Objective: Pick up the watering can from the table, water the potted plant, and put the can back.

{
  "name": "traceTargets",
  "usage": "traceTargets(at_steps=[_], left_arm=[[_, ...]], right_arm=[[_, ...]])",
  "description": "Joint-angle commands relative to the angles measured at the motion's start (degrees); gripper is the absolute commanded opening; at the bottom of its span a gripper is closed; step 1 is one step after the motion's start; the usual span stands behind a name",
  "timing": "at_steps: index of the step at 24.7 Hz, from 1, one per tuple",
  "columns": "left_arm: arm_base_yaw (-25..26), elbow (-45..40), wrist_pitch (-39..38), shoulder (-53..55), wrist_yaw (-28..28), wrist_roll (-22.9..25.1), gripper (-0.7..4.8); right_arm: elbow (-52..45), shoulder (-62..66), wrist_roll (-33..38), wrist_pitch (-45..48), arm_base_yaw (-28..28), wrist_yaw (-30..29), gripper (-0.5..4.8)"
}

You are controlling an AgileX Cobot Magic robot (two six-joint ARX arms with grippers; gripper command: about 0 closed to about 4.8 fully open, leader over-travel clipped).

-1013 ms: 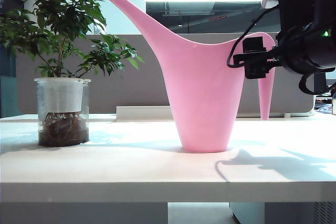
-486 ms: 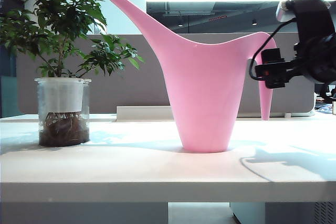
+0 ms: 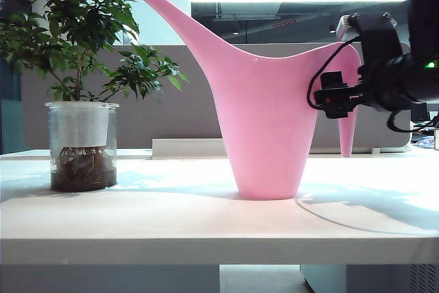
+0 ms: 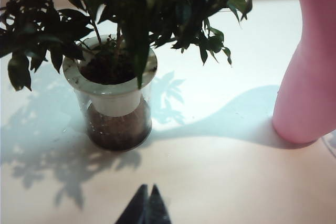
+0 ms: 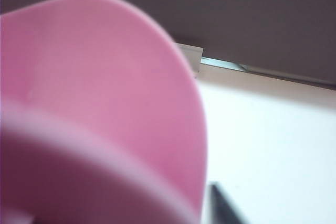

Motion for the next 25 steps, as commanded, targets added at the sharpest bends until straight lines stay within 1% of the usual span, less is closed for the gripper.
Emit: traceTargets(at_steps=[1, 3, 6, 7, 8, 10, 11, 13, 14, 15, 16, 19, 21, 23, 25], left_arm=[[0.0, 0.4, 0.6, 0.0, 0.1, 0.2, -0.05], [0.0, 0.4, 0.5, 0.0, 0.1, 0.2, -0.05], [0.0, 0.4, 0.5, 0.0, 0.1, 0.2, -0.05], [0.0, 0.4, 0.5, 0.0, 0.1, 0.2, -0.05], [0.0, 0.4, 0.5, 0.0, 0.1, 0.2, -0.05], [0.0, 0.4, 0.5, 0.0, 0.1, 0.2, -0.05], [0.0, 0.4, 0.5, 0.0, 0.1, 0.2, -0.05], [0.0, 0.4, 0.5, -0.1, 0.1, 0.2, -0.05], [0.0, 0.4, 0.5, -0.1, 0.1, 0.2, -0.05], [0.0, 0.4, 0.5, -0.1, 0.1, 0.2, -0.05], [0.0, 0.4, 0.5, -0.1, 0.1, 0.2, -0.05], [0.0, 0.4, 0.5, -0.1, 0.1, 0.2, -0.05], [0.0, 0.4, 0.6, -0.1, 0.1, 0.2, -0.05], [0.0, 0.4, 0.5, -0.1, 0.1, 0.2, -0.05], [0.0, 0.4, 0.6, -0.1, 0.1, 0.2, -0.05]], right_arm=[[1.4, 0.0, 0.0, 0.6, 0.0, -0.2, 0.55], [1.7, -1.1, -0.1, 0.8, 0.0, -0.1, -0.07], [2.3, -6.1, -2.5, 0.4, 0.2, 3.0, -0.07], [3.6, -9.4, -3.8, -1.3, 0.2, 3.8, -0.07], [5.0, -11.5, -4.5, -3.3, 0.2, 3.8, -0.07], [10.6, -15.6, -7.8, -11.2, 0.2, 3.8, -0.07], [15.6, -17.1, -11.0, -17.3, 0.4, 3.7, -0.07], [22.1, -17.2, -16.9, -24.3, 1.2, 3.8, -0.07], [24.0, -17.2, -18.7, -26.5, 1.5, 3.7, -0.07], [27.3, -17.2, -22.8, -30.0, 2.4, 3.8, -0.07], [28.7, -17.2, -25.0, -31.1, 3.1, 3.8, -0.07], [33.0, -16.7, -34.6, -32.8, 6.1, 6.7, -0.07], [35.1, -15.9, -37.9, -32.9, 7.3, 6.9, -0.07], [37.9, -14.1, -41.4, -33.1, 8.8, 9.7, -0.07], [40.7, -12.3, -44.6, -34.7, 9.9, 10.5, -0.07]])
